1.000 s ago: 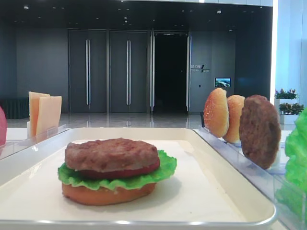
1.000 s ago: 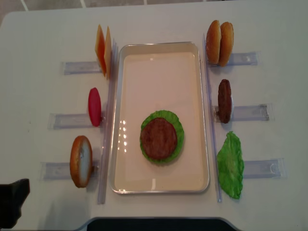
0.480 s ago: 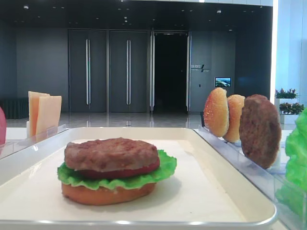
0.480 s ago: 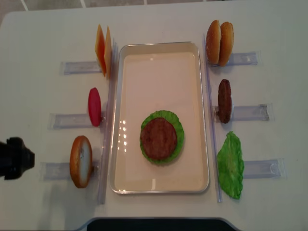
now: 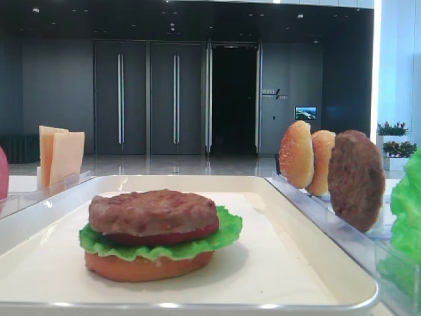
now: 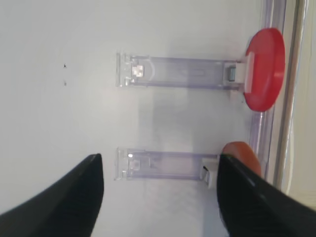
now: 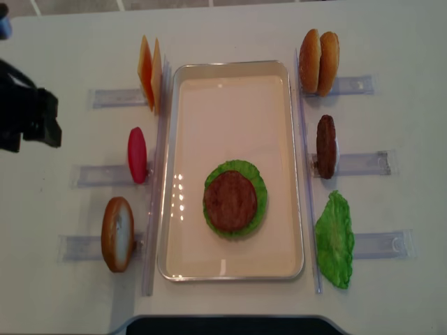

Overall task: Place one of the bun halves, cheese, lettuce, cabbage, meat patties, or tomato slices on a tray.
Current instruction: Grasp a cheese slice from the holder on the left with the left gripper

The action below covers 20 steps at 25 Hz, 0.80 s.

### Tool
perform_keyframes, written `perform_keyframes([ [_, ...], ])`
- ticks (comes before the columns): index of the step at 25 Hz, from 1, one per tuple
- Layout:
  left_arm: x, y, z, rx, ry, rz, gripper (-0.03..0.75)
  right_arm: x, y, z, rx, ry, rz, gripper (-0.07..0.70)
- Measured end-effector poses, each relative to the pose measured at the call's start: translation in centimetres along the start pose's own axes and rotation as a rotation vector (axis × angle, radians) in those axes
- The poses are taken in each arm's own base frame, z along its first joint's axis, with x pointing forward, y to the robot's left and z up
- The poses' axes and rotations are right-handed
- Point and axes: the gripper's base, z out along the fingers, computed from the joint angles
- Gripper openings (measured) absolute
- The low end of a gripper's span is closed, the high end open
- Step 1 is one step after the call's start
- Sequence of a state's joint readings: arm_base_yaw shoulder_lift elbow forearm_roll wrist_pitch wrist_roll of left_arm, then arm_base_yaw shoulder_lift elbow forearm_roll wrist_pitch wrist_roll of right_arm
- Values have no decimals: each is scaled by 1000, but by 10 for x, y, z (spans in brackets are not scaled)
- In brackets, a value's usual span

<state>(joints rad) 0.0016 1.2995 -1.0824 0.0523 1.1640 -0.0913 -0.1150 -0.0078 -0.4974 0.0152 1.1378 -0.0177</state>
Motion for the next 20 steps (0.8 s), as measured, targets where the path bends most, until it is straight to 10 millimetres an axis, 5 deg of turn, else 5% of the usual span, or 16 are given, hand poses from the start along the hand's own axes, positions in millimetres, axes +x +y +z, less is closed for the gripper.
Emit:
perform_keyframes([
  [9,-73,-2,34,-61,87,24,538,0,0,0,0,0,0,414],
  [20,-122,-7,74,-60,112,3,538,0,0,0,0,0,0,414],
])
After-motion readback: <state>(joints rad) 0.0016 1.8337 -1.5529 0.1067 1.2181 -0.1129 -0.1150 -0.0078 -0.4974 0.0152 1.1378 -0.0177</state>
